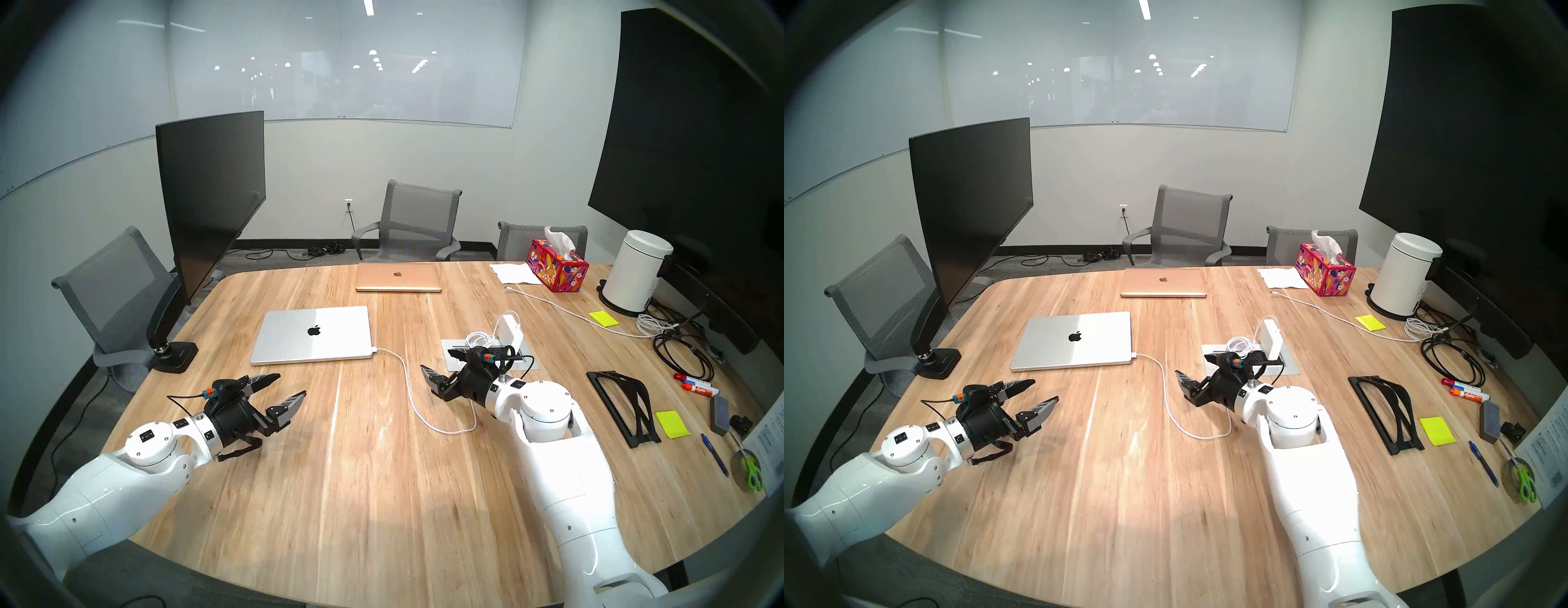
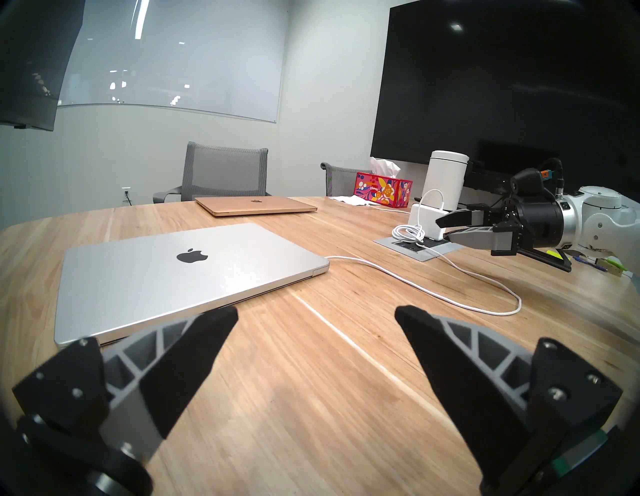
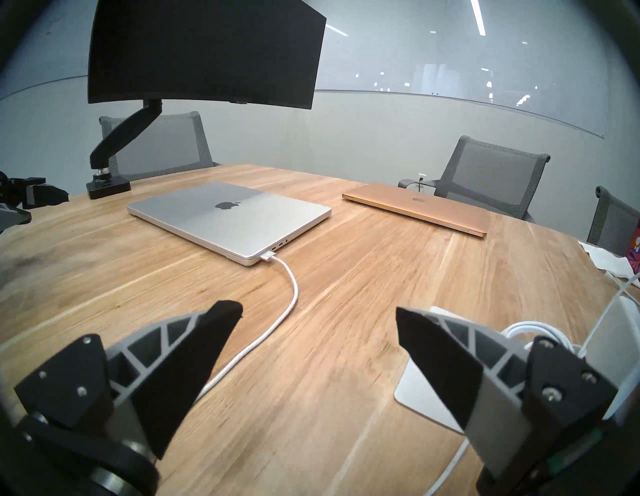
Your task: Unplug the charging cable from the port of the MacBook and lay it on the desk
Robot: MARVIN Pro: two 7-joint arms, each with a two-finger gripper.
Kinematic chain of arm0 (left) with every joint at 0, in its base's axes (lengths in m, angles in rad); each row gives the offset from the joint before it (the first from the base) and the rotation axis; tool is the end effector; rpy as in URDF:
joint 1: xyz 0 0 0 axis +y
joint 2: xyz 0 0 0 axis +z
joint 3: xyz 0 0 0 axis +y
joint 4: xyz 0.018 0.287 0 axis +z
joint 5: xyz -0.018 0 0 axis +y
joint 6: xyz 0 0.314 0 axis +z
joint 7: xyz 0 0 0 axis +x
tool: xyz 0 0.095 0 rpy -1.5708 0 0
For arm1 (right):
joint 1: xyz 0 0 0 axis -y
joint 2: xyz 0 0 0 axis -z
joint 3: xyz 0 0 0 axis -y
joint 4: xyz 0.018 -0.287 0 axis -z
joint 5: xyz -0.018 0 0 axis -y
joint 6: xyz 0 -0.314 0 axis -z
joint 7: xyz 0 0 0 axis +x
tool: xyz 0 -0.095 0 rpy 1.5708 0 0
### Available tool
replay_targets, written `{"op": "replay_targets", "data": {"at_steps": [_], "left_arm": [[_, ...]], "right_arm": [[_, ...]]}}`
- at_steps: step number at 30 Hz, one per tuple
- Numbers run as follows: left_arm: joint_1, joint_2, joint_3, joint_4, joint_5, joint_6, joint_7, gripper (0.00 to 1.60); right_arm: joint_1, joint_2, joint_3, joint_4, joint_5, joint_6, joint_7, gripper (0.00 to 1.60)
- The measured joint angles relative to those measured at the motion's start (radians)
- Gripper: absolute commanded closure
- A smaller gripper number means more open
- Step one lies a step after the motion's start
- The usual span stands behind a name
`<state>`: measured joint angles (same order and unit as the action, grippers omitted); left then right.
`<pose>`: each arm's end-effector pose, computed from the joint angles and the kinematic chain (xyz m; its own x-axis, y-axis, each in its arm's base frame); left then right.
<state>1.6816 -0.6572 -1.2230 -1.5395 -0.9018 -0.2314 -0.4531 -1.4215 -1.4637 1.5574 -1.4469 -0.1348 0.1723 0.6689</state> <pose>0.3533 0.1233 -0.3276 0.1725 -0.0011 0.9850 -0.5906 -0.8004 0.1026 0.4486 0.0217 -0.3144 0.1478 0.2368 0.9603 0.6087 -0.7871 0.1004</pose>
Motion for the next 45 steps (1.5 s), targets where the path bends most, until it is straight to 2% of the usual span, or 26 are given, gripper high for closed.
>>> {"op": "replay_targets", "data": {"at_steps": [32, 45], "left_arm": [[-0.002, 0.001, 0.002, 0.0, -0.001, 0.0, 0.001, 0.0], [-0.002, 0.002, 0.003, 0.0, -0.002, 0.0, 0.001, 0.0]], "right_arm": [[0.218, -0.006, -0.084, 0.257, -0.034, -0.03, 0.079, 0.0], [0.284, -0.015, -0.113, 0.337, -0.047, -0.051, 0.101, 0.0]]}}
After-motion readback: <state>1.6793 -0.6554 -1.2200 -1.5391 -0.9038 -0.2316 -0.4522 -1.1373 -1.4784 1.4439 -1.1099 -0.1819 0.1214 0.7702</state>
